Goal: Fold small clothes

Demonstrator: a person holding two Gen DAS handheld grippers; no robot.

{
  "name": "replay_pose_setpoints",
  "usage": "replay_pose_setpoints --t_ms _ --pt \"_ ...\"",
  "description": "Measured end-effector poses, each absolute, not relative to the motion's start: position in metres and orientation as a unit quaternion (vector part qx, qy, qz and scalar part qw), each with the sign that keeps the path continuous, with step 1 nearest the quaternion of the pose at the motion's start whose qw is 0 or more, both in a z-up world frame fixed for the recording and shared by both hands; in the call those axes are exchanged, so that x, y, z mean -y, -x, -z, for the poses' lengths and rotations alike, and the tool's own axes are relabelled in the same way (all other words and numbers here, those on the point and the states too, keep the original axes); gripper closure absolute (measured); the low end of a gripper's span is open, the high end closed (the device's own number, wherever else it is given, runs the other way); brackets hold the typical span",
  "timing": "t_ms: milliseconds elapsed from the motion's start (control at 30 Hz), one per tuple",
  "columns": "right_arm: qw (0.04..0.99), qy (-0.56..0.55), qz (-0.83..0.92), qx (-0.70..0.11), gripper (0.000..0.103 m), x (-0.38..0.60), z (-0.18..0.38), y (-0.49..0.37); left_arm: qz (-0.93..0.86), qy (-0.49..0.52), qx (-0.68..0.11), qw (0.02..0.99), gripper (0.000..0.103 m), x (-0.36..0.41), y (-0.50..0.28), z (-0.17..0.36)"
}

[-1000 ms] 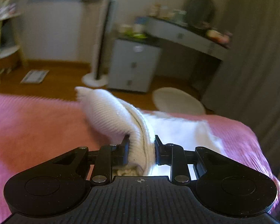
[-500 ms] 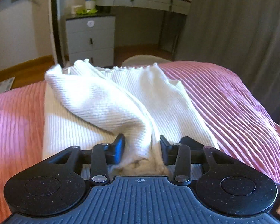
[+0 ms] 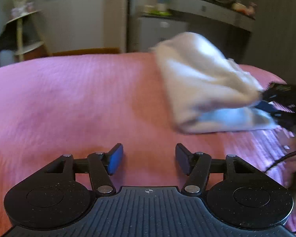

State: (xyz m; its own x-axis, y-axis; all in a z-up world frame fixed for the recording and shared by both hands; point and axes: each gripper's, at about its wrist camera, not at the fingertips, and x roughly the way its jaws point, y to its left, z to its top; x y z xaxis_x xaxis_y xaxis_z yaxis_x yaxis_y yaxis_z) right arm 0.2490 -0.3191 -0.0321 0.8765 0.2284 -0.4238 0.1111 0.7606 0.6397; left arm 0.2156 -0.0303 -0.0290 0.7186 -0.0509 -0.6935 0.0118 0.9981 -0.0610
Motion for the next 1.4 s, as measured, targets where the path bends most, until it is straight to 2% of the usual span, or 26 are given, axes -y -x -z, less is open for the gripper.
replay_pose_setpoints --t_ms 33,133,233,433,633,700,733,767,833,933,1033,1067,1233,1400 --pt "0.905 -0.345 -0.04 -0.244 0.058 0.32 0.028 -0.25 0.007 0.032 -0.37 0.928 0.033 0.021 -0.212 0.031" --pt "0.903 -0.349 -0.068 -0.241 0.047 0.322 0.015 -0.261 -0.023 0.052 -0.366 0.929 0.032 -0.007 -0.205 0.035" --pt "0.903 -0.325 -0.092 -0.266 0.041 0.321 0.004 -0.288 -0.021 0.073 -0.366 0.927 0.031 -0.021 -0.206 0.039" --pt "0.886 -0.266 -0.118 -0.36 0.041 0.309 0.01 -0.356 -0.019 0.087 -0.365 0.927 0.028 -0.028 -0.206 0.046" --pt "0.875 -0.237 -0.16 -0.389 0.035 0.284 0.015 -0.382 -0.014 0.075 -0.36 0.93 0.024 -0.019 -0.202 0.048" --pt "0.877 -0.231 -0.183 -0.378 0.047 0.276 0.013 -0.381 -0.015 0.072 -0.359 0.931 0.024 -0.017 -0.201 0.049" --pt "0.879 -0.223 -0.189 -0.376 0.065 0.272 0.013 -0.381 -0.017 0.072 -0.358 0.931 0.024 -0.017 -0.201 0.049" --pt "0.881 -0.214 -0.193 -0.374 0.076 0.268 0.013 -0.381 -0.017 0.073 -0.358 0.931 0.024 -0.017 -0.2 0.049" --pt "0.882 -0.204 -0.192 -0.379 0.075 0.263 0.013 -0.384 -0.019 0.074 -0.357 0.931 0.024 -0.017 -0.2 0.05" --pt "0.876 -0.215 -0.175 -0.395 0.068 0.26 0.016 -0.39 -0.02 0.072 -0.356 0.931 0.024 -0.016 -0.199 0.049" --pt "0.893 -0.178 -0.166 -0.38 0.081 0.252 0.002 -0.388 -0.019 0.071 -0.356 0.932 0.024 -0.016 -0.198 0.049" --pt "0.907 -0.151 -0.162 -0.357 0.083 0.248 -0.009 -0.382 -0.019 0.073 -0.357 0.931 0.024 -0.016 -0.197 0.049" --pt "0.952 -0.059 -0.142 -0.264 0.083 0.25 -0.049 -0.355 -0.015 0.083 -0.356 0.931 0.024 -0.018 -0.197 0.047" --pt "0.959 0.055 -0.071 -0.269 0.083 0.263 -0.026 -0.347 -0.007 0.087 -0.357 0.93 0.024 -0.017 -0.196 0.047"
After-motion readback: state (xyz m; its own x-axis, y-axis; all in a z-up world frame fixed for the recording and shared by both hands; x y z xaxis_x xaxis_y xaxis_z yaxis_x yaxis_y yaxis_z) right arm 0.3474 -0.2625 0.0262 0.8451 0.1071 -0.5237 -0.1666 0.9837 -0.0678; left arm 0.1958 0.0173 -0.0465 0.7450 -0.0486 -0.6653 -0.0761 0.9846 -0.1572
